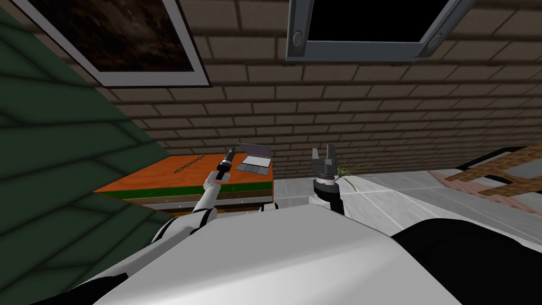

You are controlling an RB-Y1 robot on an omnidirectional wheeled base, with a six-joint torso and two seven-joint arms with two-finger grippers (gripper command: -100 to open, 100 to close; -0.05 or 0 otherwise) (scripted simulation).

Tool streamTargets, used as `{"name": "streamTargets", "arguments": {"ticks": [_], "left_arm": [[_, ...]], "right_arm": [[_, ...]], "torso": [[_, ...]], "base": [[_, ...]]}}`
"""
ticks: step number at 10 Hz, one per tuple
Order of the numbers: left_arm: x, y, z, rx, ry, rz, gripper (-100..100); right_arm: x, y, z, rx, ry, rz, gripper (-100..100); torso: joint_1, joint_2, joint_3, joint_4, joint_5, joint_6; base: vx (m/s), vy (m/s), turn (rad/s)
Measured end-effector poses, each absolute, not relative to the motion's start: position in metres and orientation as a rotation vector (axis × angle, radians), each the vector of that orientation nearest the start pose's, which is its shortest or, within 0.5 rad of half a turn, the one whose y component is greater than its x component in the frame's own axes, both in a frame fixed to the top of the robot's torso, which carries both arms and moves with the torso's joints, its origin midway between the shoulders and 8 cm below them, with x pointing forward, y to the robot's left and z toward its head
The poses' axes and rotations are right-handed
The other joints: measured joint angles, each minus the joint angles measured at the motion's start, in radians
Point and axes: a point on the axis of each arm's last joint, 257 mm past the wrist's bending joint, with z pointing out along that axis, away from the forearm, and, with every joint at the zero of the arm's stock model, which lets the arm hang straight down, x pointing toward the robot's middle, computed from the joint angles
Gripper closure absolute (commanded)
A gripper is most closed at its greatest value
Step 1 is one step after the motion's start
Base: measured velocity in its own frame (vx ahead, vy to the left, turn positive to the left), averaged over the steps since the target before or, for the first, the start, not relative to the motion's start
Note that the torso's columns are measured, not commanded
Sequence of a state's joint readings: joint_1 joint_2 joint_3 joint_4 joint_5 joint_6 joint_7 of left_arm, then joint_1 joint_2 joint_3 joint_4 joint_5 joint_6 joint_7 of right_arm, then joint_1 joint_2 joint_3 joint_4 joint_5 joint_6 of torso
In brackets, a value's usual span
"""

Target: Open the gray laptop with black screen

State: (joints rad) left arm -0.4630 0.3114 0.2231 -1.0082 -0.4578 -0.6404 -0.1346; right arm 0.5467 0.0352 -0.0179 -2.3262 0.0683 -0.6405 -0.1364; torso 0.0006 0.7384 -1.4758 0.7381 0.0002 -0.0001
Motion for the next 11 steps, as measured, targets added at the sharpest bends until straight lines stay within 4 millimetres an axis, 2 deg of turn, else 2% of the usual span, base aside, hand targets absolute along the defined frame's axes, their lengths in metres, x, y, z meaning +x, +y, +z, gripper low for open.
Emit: {"name": "streamTargets", "arguments": {"ticks": [3,4,6,9,10,11], "left_arm": [[0.607,0.299,-0.075,-0.242,1.086,-0.816,100],[0.607,0.299,-0.075,-0.240,1.083,-0.816,-100],[0.615,0.288,-0.070,-0.214,1.112,-0.826,-100],[0.624,0.277,-0.066,-0.187,1.144,-0.835,-100],[0.624,0.282,-0.066,-0.193,1.142,-0.828,-100],[0.622,0.297,-0.062,-0.205,1.137,-0.806,-100]], "right_arm": [[0.306,-0.276,0.055,0.559,0.501,1.384,0],[0.306,-0.276,0.055,0.559,0.501,1.384,0],[0.306,-0.276,0.055,0.559,0.501,1.384,0],[0.306,-0.276,0.055,0.559,0.501,1.384,0],[0.306,-0.276,0.055,0.559,0.501,1.384,0],[0.306,-0.276,0.055,0.559,0.501,1.385,0]], "torso": [[-0.001,0.000,0.000,0.000,0.000,0.001],[0.000,0.001,0.000,0.000,0.000,0.000],[0.004,-0.002,-0.001,0.000,0.001,0.000],[-0.003,0.001,0.000,0.000,-0.001,-0.001],[-0.005,0.002,0.002,0.001,-0.001,0.000],[-0.004,0.003,0.002,0.001,-0.001,0.001]], "base": [[0.027,-0.014,0.052],[0.040,0.045,-0.171],[0.052,0.105,-0.174],[0.029,0.067,-0.115],[-0.030,0.013,-0.292],[-0.043,0.010,-0.272]]}}
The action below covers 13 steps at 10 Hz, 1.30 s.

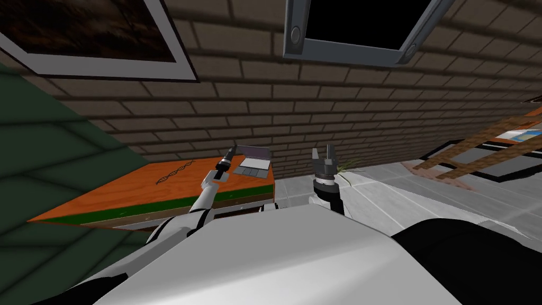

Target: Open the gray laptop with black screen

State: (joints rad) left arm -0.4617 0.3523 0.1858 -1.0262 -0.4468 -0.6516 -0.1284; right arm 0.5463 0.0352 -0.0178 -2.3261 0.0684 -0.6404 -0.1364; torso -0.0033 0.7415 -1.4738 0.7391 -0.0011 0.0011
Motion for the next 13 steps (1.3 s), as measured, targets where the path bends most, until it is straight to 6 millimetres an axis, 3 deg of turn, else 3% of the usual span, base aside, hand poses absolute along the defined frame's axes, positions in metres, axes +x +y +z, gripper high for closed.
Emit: {"name": "streamTargets", "arguments": {"ticks": [7,8,13], "left_arm": [[0.620,0.366,-0.049,-0.278,1.110,-0.693,-100],[0.621,0.367,-0.048,-0.280,1.111,-0.691,100],[0.623,0.321,-0.057,-0.234,1.128,-0.762,100]], "right_arm": [[0.306,-0.276,0.055,0.559,0.501,1.384,0],[0.306,-0.276,0.055,0.559,0.501,1.384,0],[0.306,-0.276,0.055,0.559,0.501,1.384,0]], "torso": [[0.003,-0.004,-0.002,-0.001,0.001,-0.001],[0.003,-0.004,-0.003,-0.001,0.001,-0.002],[0.004,-0.003,-0.002,-0.001,0.001,-0.001]], "base": [[-0.029,0.007,-0.146],[0.021,-0.001,0.245],[0.032,-0.011,0.187]]}}
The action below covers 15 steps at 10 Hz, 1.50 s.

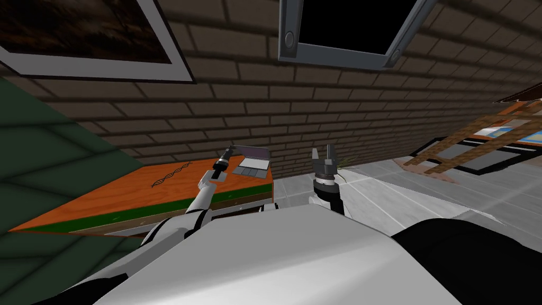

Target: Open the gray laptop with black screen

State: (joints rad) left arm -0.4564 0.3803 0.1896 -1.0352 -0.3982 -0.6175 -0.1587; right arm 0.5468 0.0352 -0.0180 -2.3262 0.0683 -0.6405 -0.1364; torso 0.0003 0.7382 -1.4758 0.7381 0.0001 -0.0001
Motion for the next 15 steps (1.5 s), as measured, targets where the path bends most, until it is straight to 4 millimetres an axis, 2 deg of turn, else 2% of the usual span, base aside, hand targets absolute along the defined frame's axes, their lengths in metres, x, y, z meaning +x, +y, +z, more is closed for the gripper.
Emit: {"name": "streamTargets", "arguments": {"ticks": [4,5,9,11,12,13,15], "left_arm": [[0.623,0.283,-0.065,-0.194,1.142,-0.824,100],[0.623,0.282,-0.065,-0.193,1.142,-0.827,-100],[0.629,0.265,-0.064,-0.171,1.156,-0.846,-100],[0.638,0.267,-0.049,-0.172,1.154,-0.839,-100],[0.639,0.268,-0.049,-0.175,1.155,-0.839,100],[0.636,0.266,-0.055,-0.176,1.157,-0.843,100],[0.630,0.264,-0.057,-0.172,1.144,-0.852,100]], "right_arm": [[0.306,-0.276,0.055,0.559,0.501,1.384,0],[0.306,-0.276,0.055,0.559,0.501,1.384,0],[0.306,-0.276,0.055,0.559,0.501,1.384,0],[0.306,-0.276,0.055,0.559,0.501,1.384,0],[0.306,-0.276,0.055,0.559,0.501,1.384,0],[0.306,-0.276,0.055,0.559,0.501,1.384,0],[0.306,-0.276,0.055,0.559,0.501,1.384,0]], "torso": [[-0.001,0.000,0.000,0.000,0.000,0.001],[0.000,0.000,0.000,0.000,0.000,0.000],[0.000,0.000,0.000,0.000,0.000,-0.001],[-0.004,-0.001,-0.001,0.000,-0.001,0.000],[-0.001,0.000,0.000,0.000,0.000,0.000],[0.000,0.001,0.001,0.000,0.000,0.000],[0.000,0.000,0.000,-0.001,0.000,0.000]], "base": [[0.023,-0.009,0.142],[0.000,0.029,-0.082],[0.004,0.055,-0.092],[0.009,-0.009,0.010],[-0.009,0.003,0.010],[-0.006,0.001,0.007],[0.017,-0.004,0.034]]}}
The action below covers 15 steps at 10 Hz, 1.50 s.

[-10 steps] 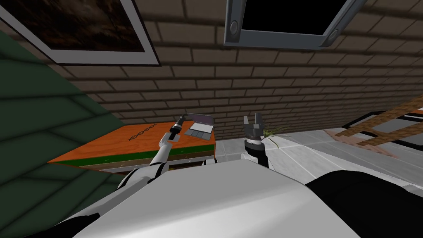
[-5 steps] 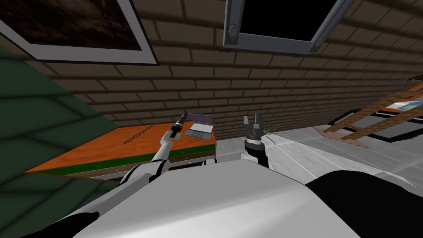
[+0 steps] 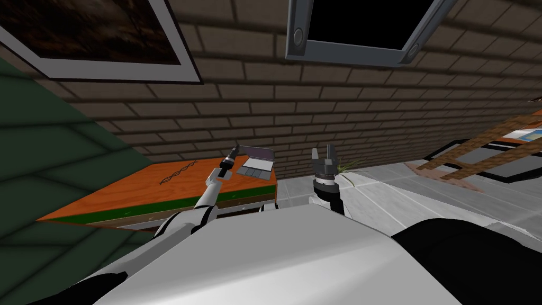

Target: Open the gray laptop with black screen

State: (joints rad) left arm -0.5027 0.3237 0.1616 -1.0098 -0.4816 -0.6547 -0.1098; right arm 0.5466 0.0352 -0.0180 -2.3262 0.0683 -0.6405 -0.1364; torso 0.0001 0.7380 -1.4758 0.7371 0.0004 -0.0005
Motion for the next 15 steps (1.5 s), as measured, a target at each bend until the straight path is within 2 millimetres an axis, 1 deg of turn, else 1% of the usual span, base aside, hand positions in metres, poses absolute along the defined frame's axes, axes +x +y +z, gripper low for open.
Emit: {"name": "streamTargets", "arguments": {"ticks": [1,3,5,8,15], "left_arm": [[0.628,0.263,-0.057,-0.167,1.134,-0.858,100],[0.612,0.257,-0.063,-0.162,1.097,-0.878,100],[0.599,0.253,-0.071,-0.153,1.073,-0.894,100],[0.583,0.247,-0.076,-0.139,1.035,-0.914,100],[0.582,0.246,-0.074,-0.135,1.028,-0.919,100]], "right_arm": [[0.306,-0.276,0.055,0.559,0.501,1.384,0],[0.306,-0.276,0.055,0.559,0.501,1.384,0],[0.306,-0.276,0.055,0.559,0.501,1.384,0],[0.306,-0.276,0.055,0.559,0.501,1.384,0],[0.306,-0.276,0.055,0.559,0.501,1.384,0]], "torso": [[-0.001,0.000,0.000,-0.001,0.000,0.001],[-0.003,0.001,0.001,-0.003,0.000,0.002],[-0.002,0.000,0.000,0.000,-0.001,0.002],[-0.002,0.000,0.000,0.001,-0.001,0.002],[0.000,0.000,0.000,0.001,0.000,0.001]], "base": [[0.009,-0.013,0.037],[0.011,-0.015,0.044],[0.005,-0.006,0.018],[0.003,-0.004,0.013],[0.000,0.000,0.000]]}}
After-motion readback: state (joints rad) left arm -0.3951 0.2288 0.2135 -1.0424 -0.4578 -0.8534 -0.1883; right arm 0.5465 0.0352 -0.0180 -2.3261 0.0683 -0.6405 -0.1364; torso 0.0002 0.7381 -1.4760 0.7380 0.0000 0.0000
